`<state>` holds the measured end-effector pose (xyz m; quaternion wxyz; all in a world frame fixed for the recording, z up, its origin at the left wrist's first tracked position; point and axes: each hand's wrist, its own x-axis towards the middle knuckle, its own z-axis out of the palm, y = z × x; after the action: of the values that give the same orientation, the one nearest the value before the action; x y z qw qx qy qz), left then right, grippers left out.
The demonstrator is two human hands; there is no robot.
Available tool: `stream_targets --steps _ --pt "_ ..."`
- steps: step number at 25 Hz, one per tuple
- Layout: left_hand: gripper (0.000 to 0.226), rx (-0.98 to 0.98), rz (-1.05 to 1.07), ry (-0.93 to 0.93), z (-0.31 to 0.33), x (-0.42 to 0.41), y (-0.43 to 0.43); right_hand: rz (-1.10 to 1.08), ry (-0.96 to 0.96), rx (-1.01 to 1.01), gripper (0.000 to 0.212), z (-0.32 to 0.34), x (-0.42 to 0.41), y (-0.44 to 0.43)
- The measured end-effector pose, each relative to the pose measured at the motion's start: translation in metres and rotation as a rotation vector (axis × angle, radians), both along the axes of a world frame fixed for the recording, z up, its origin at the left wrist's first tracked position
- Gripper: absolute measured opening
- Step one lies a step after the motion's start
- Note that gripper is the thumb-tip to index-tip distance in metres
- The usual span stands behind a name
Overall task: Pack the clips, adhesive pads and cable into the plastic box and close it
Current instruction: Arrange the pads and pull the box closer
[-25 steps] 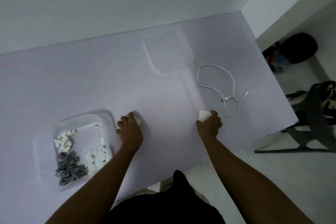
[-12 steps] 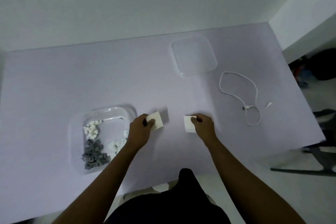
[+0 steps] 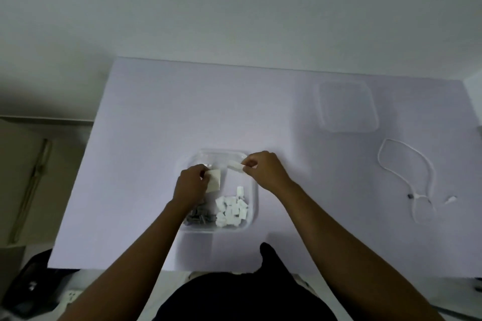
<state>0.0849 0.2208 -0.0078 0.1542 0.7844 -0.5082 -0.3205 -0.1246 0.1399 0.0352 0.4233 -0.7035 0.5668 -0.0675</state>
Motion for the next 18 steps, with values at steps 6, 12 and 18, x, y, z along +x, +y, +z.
stream_targets --steps 6,12,18 --pt "0.024 0.098 -0.123 -0.012 -0.018 0.006 -0.03 0.251 0.355 0.114 0.019 -0.025 0.044 -0.021" --pt "0.023 -0.026 -0.14 -0.085 -0.01 0.012 -0.025 0.062 0.282 -0.029 0.027 -0.036 0.044 -0.021" --pt "0.049 -0.143 0.307 -0.056 -0.001 0.035 0.014 -0.361 0.0 -0.181 0.045 -0.044 0.026 0.047"
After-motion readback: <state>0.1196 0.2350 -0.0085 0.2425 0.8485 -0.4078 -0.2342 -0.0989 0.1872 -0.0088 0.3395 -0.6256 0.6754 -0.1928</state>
